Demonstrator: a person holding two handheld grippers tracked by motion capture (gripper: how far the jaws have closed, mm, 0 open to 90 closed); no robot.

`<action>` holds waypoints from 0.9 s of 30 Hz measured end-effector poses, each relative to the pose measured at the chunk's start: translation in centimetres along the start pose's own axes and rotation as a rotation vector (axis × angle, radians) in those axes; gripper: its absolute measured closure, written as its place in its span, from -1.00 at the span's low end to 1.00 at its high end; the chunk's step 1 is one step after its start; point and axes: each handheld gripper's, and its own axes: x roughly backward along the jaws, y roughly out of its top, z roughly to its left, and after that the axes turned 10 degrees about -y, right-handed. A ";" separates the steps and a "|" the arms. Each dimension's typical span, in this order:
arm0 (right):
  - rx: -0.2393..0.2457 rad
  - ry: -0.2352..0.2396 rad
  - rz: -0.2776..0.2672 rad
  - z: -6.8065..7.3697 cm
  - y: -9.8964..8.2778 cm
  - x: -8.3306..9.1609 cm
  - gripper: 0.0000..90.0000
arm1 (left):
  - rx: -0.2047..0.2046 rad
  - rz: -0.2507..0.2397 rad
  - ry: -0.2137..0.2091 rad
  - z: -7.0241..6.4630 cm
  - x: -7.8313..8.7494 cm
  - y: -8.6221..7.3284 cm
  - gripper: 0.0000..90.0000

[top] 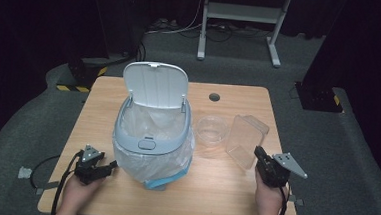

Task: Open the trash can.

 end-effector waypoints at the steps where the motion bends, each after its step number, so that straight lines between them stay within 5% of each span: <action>1: 0.008 0.001 -0.007 0.2 0.1 0.1 0.90 | 0.000 0.000 0.000 0.0 0.0 0.0 -0.19; 27: 0.058 0.029 -0.091 2.3 1.3 2.0 0.90 | 0.004 0.000 -0.001 0.0 0.0 0.0 -0.22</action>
